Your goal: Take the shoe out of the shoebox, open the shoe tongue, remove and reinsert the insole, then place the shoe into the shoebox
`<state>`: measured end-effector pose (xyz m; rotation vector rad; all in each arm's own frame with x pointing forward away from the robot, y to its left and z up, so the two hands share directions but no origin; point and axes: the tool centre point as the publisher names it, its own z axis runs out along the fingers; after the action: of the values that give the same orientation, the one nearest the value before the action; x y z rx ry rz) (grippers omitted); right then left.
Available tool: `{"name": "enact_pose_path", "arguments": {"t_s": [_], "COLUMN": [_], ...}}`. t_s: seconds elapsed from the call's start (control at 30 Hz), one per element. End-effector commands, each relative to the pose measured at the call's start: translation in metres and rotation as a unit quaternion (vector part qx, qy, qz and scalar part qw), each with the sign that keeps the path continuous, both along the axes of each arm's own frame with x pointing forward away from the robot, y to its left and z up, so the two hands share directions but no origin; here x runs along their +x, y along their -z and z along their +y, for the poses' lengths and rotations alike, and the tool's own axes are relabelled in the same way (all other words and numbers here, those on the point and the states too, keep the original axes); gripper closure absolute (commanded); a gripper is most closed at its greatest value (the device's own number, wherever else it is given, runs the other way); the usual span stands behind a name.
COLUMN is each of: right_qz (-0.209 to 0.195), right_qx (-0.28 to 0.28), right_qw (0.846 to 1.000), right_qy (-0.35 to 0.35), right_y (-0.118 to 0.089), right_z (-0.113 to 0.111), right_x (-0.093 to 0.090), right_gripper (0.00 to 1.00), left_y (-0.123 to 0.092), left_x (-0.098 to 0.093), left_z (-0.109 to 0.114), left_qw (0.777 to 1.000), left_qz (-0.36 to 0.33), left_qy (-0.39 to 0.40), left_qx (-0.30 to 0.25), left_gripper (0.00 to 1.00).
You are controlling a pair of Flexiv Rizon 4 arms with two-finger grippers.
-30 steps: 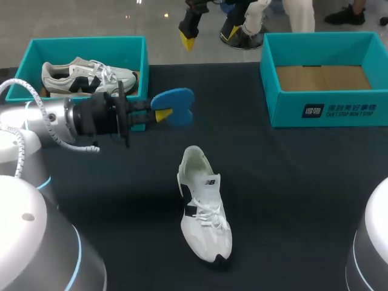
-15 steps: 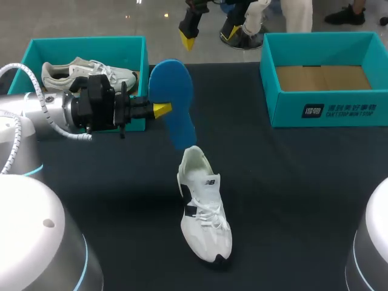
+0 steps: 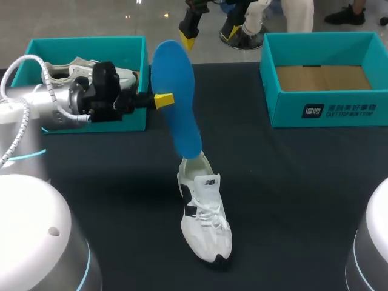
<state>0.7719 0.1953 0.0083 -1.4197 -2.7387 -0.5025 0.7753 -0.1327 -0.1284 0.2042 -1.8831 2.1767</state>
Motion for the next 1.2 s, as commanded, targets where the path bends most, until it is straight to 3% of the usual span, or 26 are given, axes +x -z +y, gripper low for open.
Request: {"name": "enact_pose_path", "arguments": {"t_s": [0.03, 0.53, 0.67, 1.2], "right_qz": [0.001, 0.001, 0.001, 0.001], "right_qx": [-0.001, -0.001, -0.001, -0.001], "right_qw": [1.000, 1.000, 1.000, 1.000], "right_qy": [0.001, 0.001, 0.001, 0.001], "right_y": [0.000, 0.000, 0.000, 0.000], "right_z": [0.001, 0.001, 0.001, 0.001], "right_x": [0.001, 0.001, 0.001, 0.001], "right_gripper": [0.00, 0.00, 0.00, 0.00], "left_y": [0.009, 0.008, 0.001, -0.010], "left_x": [0.006, 0.006, 0.007, 0.019], "left_z": [0.000, 0.001, 0.003, 0.001], "left_qw": [0.999, 0.999, 0.991, 0.957], "left_qz": [-0.006, 0.000, 0.118, 0.285], "left_qy": [0.030, 0.033, 0.052, 0.031], "left_qx": [-0.015, -0.021, -0.027, 0.052], "left_gripper": [1.00, 1.00, 1.00, 1.00]}}
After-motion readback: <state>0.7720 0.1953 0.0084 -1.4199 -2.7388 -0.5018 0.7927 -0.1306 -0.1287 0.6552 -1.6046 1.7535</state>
